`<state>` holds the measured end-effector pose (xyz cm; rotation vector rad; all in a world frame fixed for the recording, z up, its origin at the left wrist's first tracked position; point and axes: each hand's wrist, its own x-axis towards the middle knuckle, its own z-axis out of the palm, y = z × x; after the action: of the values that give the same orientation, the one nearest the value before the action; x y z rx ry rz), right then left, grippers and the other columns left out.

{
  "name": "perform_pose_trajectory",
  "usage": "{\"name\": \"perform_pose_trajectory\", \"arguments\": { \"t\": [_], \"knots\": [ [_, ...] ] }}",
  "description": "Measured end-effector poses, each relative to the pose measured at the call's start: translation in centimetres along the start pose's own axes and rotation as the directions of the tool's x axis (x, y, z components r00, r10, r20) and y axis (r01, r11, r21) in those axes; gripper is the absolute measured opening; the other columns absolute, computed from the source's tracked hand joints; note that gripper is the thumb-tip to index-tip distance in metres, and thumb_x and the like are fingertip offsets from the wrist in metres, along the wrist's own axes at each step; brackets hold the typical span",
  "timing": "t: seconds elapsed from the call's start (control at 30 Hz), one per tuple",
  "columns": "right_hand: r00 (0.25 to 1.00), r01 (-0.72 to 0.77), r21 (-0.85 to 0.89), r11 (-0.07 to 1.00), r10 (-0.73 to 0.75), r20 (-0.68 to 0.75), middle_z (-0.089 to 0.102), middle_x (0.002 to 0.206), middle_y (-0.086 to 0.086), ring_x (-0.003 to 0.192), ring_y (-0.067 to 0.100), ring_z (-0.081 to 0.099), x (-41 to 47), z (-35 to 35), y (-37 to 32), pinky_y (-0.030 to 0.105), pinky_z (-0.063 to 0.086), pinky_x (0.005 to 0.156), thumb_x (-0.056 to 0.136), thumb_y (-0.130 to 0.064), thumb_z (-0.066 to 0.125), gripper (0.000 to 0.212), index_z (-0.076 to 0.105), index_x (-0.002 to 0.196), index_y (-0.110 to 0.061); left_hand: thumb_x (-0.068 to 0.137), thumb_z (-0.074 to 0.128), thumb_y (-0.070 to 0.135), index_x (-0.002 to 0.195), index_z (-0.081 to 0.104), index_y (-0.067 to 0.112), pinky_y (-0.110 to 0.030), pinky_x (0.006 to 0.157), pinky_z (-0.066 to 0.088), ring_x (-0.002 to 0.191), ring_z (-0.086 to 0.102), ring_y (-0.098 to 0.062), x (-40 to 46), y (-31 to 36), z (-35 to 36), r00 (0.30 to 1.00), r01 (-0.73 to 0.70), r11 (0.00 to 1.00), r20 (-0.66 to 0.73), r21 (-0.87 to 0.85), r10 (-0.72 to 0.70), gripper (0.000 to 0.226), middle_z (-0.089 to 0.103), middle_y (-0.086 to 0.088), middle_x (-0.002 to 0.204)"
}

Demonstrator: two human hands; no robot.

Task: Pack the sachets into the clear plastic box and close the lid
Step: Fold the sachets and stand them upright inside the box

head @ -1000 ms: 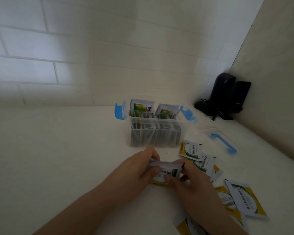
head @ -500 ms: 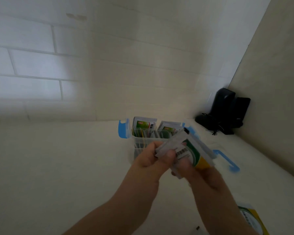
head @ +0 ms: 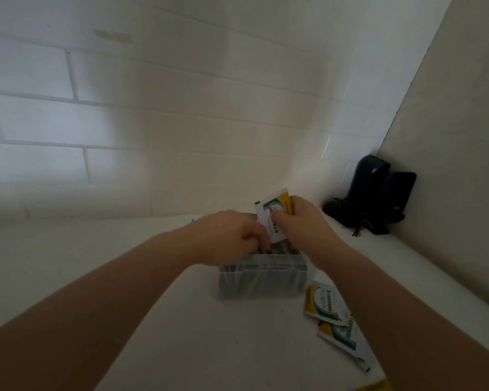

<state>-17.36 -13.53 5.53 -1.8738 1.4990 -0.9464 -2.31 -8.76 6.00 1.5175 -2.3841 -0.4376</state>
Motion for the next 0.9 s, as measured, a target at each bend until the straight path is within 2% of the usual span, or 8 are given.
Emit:
{"name": "perform_pose_trajectory", "arguments": {
  "t": [0.1, 0.17, 0.3, 0.47, 0.6, 0.7, 0.77, 0.9],
  "knots": [
    [0.998, -0.069, 0.113, 0.991, 0.068, 0.012, 0.067, 0.087, 0.008, 0.075, 0.02, 0.065, 0.1, 0.1, 0.8, 0.028, 0.053, 0.057, 0.087, -0.021, 0.052, 0.01, 0.058, 0.089, -0.013, 0.09, 0.033, 0.029, 0.112, 0.059, 0.04, -0.037, 0.087, 0.049, 0.096, 0.057, -0.016, 0.2, -0.4, 0.2, 0.995, 0.002, 0.993, 0.101, 0.115, -0.014, 0.035, 0.062, 0.008, 0.115],
    [0.996, -0.093, 0.124, 0.988, 0.091, 0.025, 0.067, 0.083, 0.006, 0.071, 0.019, 0.065, 0.1, -0.2, 1.0, 0.025, 0.052, 0.052, 0.087, -0.021, 0.052, 0.007, 0.057, 0.083, -0.017, 0.091, 0.031, 0.031, 0.111, 0.06, 0.036, -0.041, 0.087, 0.05, 0.098, 0.058, -0.018, 0.3, -0.5, 0.3, 0.992, -0.001, 0.983, 0.127, 0.182, -0.023, 0.036, 0.064, 0.005, 0.116],
    [0.998, -0.055, 0.01, 0.998, 0.055, 0.039, 0.067, 0.092, 0.01, 0.082, 0.022, 0.066, -0.2, -0.1, 1.1, 0.038, 0.058, 0.071, 0.087, -0.027, 0.052, 0.015, 0.057, 0.092, -0.013, 0.085, 0.031, 0.038, 0.073, 0.061, 0.015, -0.04, 0.07, 0.051, 0.073, 0.057, -0.025, -0.2, -0.9, 0.3, 0.999, -0.03, 0.956, -0.013, 0.293, 0.036, 0.04, 0.064, -0.009, 0.078],
    [0.993, 0.045, -0.089, 0.995, -0.034, 0.116, 0.066, 0.09, 0.012, 0.083, 0.027, 0.065, -0.6, 0.2, 0.2, 0.046, 0.056, 0.075, 0.085, -0.027, 0.053, 0.02, 0.055, 0.094, -0.009, 0.079, 0.017, 0.038, 0.083, 0.063, 0.013, -0.034, 0.092, 0.039, 0.083, 0.058, -0.022, -0.3, -2.3, 0.6, 0.986, -0.138, 0.928, -0.038, 0.346, 0.16, 0.052, 0.069, -0.004, 0.087],
    [0.966, 0.06, -0.211, 0.976, -0.003, 0.259, 0.062, 0.083, 0.01, 0.075, 0.022, 0.06, -0.7, 0.3, -0.4, 0.038, 0.052, 0.071, 0.084, -0.024, 0.053, 0.019, 0.053, 0.088, -0.006, 0.085, 0.02, 0.036, 0.08, 0.062, 0.014, -0.033, 0.097, 0.034, 0.079, 0.055, -0.019, -0.3, -2.3, 1.1, 0.982, -0.123, 0.941, -0.102, 0.317, 0.162, 0.047, 0.068, -0.003, 0.084],
    [0.942, 0.107, -0.424, 0.899, 0.045, 0.333, 0.047, 0.062, 0.002, 0.056, 0.014, 0.044, -0.5, 0.7, -1.4, 0.026, 0.036, 0.05, 0.082, -0.022, 0.052, 0.022, 0.044, 0.064, -0.012, 0.09, 0.025, 0.031, 0.082, 0.063, 0.015, -0.034, 0.096, 0.033, 0.082, 0.055, -0.02, -0.2, -2.4, 1.3, 0.981, -0.115, 0.934, -0.108, 0.338, 0.16, 0.042, 0.068, -0.003, 0.085],
    [0.923, 0.165, -0.572, 0.803, 0.078, 0.376, 0.039, 0.058, 0.002, 0.056, 0.017, 0.042, -0.2, 1.5, -2.2, 0.023, 0.029, 0.045, 0.082, -0.021, 0.052, 0.031, 0.037, 0.055, -0.014, 0.085, 0.019, 0.035, 0.082, 0.064, 0.014, -0.034, 0.095, 0.033, 0.085, 0.056, -0.02, -0.2, -2.3, 1.3, 0.982, -0.1, 0.939, -0.121, 0.328, 0.147, 0.049, 0.069, -0.003, 0.086],
    [0.872, 0.242, -0.7, 0.672, 0.166, 0.46, 0.034, 0.061, 0.001, 0.055, 0.015, 0.038, 0.2, 2.5, -3.2, 0.026, 0.035, 0.054, 0.09, -0.025, 0.046, 0.026, 0.052, 0.074, -0.005, 0.085, 0.024, 0.034, 0.068, 0.057, 0.009, -0.034, 0.09, 0.034, 0.077, 0.052, -0.022, -0.1, -2.3, 1.4, 0.978, -0.07, 0.956, -0.169, 0.285, 0.122, 0.045, 0.064, -0.007, 0.075]
  ]
}}
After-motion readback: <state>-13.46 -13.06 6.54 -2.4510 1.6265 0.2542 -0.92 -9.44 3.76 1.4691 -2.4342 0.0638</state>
